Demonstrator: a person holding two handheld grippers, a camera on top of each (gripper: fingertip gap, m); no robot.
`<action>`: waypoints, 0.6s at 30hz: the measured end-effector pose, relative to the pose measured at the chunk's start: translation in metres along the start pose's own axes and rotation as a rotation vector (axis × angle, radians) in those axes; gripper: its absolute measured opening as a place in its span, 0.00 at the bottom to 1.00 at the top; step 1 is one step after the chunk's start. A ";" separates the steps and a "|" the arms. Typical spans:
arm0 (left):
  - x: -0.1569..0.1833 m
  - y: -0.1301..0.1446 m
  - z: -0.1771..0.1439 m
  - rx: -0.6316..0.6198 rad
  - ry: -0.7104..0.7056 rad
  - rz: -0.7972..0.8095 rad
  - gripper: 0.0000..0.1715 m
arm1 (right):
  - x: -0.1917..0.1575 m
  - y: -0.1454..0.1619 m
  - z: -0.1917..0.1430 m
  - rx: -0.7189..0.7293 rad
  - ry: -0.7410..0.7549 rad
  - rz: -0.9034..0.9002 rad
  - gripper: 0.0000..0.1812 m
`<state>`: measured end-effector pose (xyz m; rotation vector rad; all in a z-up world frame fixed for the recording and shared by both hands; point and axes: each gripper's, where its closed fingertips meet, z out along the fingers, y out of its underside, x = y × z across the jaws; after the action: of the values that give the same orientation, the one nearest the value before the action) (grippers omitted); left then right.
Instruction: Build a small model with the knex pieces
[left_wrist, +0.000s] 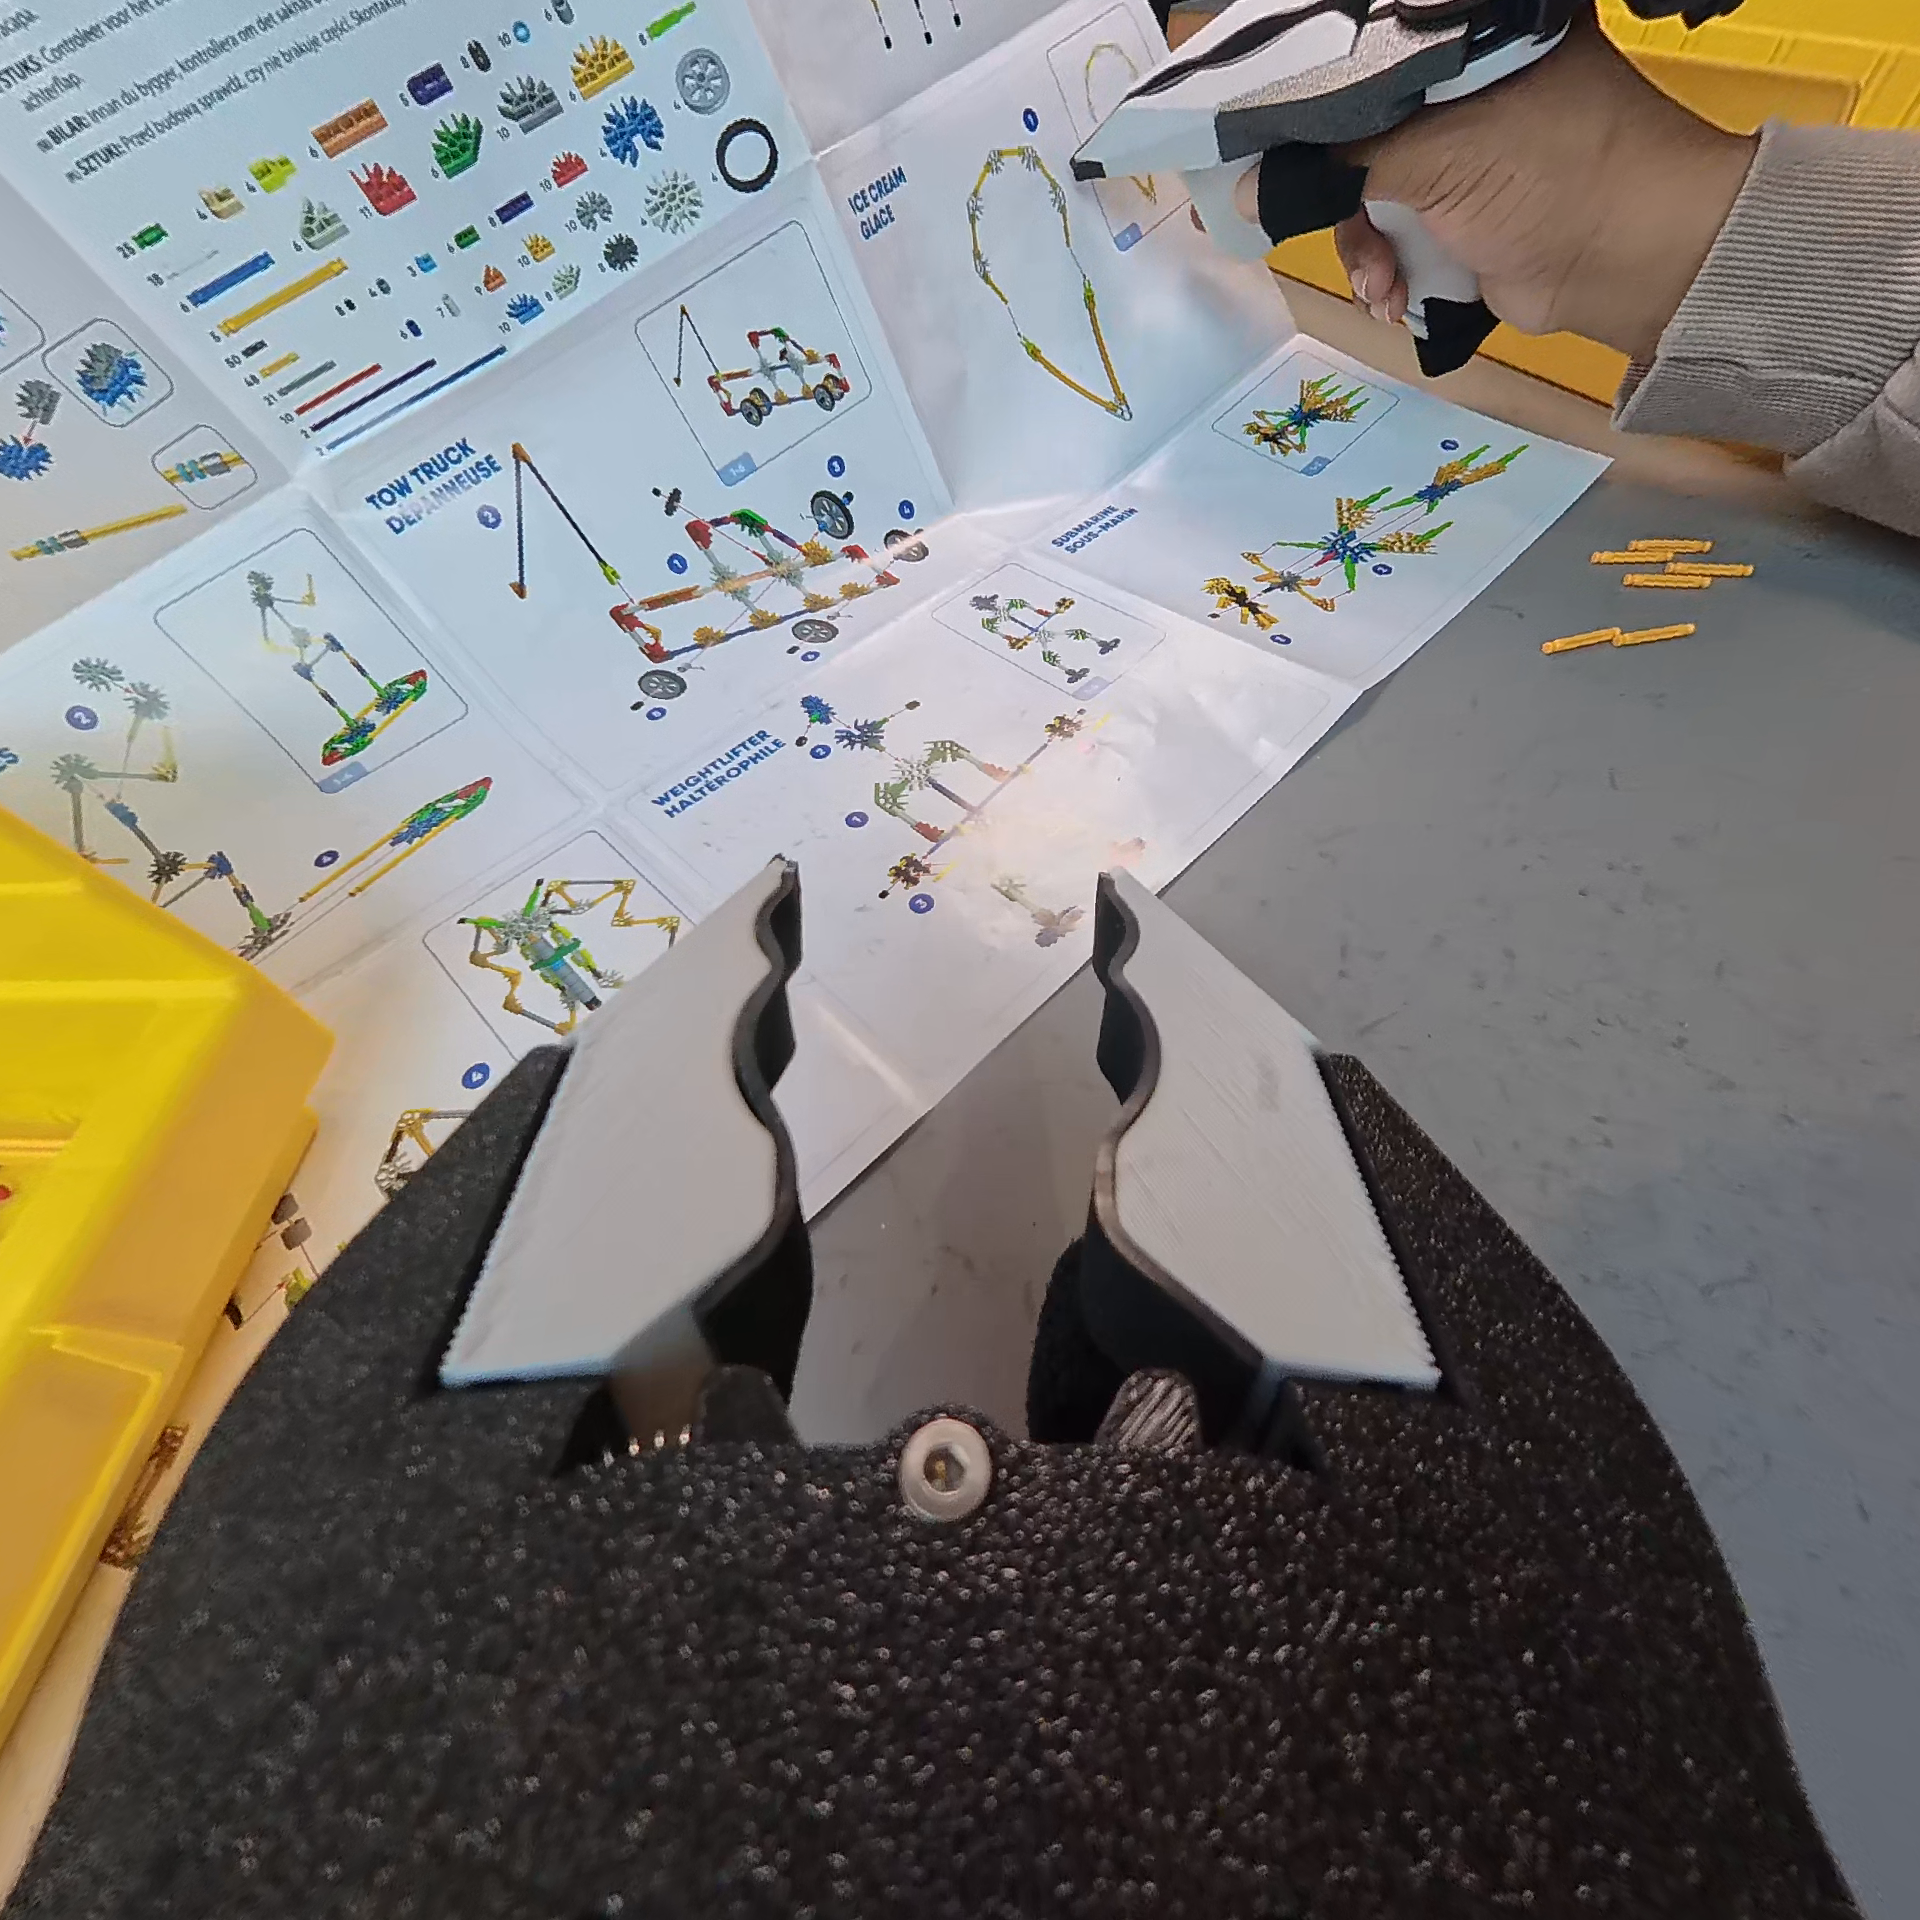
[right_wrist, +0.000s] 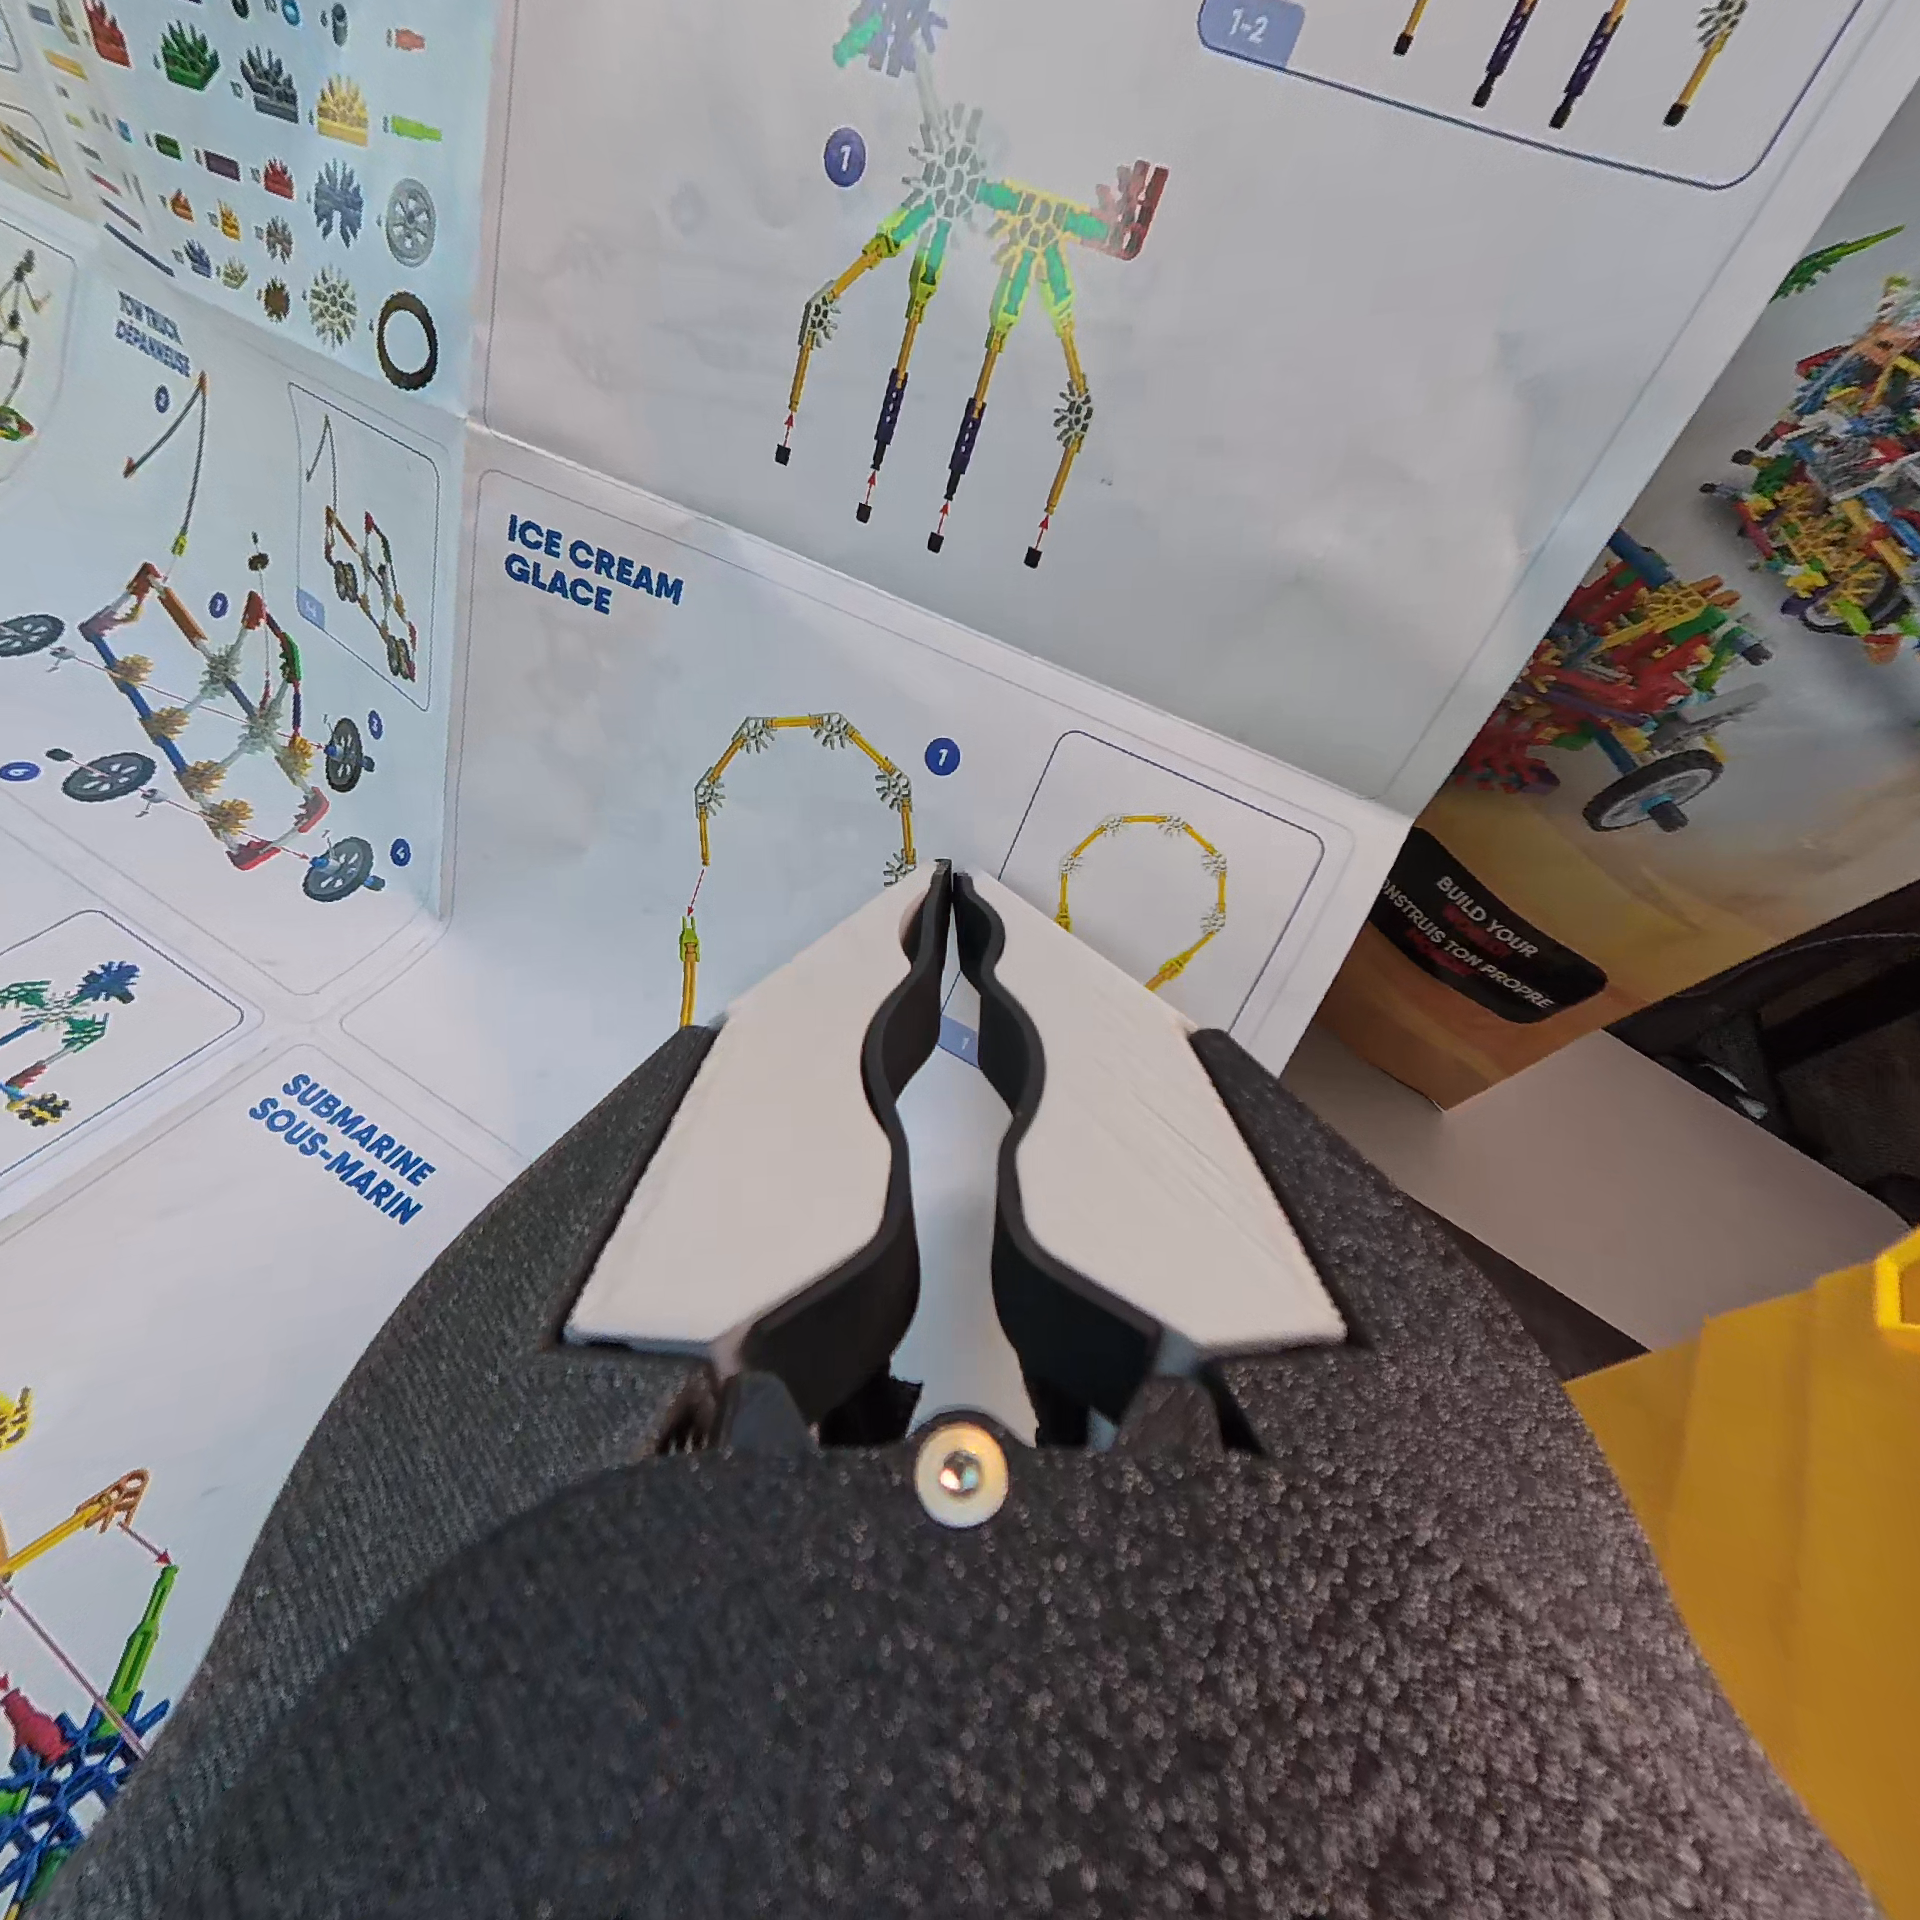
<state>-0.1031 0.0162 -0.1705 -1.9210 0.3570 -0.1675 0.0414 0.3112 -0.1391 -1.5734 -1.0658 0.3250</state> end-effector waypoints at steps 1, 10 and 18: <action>0.000 0.000 0.000 0.000 -0.001 0.000 0.33 | 0.000 0.000 0.000 0.001 0.000 0.001 0.00; -0.006 0.000 -0.001 0.006 -0.017 -0.018 0.33 | 0.008 -0.013 -0.006 0.059 0.001 0.052 0.03; 0.003 -0.015 -0.010 0.104 -0.001 0.075 0.35 | 0.002 -0.045 -0.022 0.128 -0.046 0.122 0.24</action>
<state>-0.1004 0.0118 -0.1529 -1.8024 0.4117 -0.1333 0.0381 0.2958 -0.0917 -1.5249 -0.9669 0.5053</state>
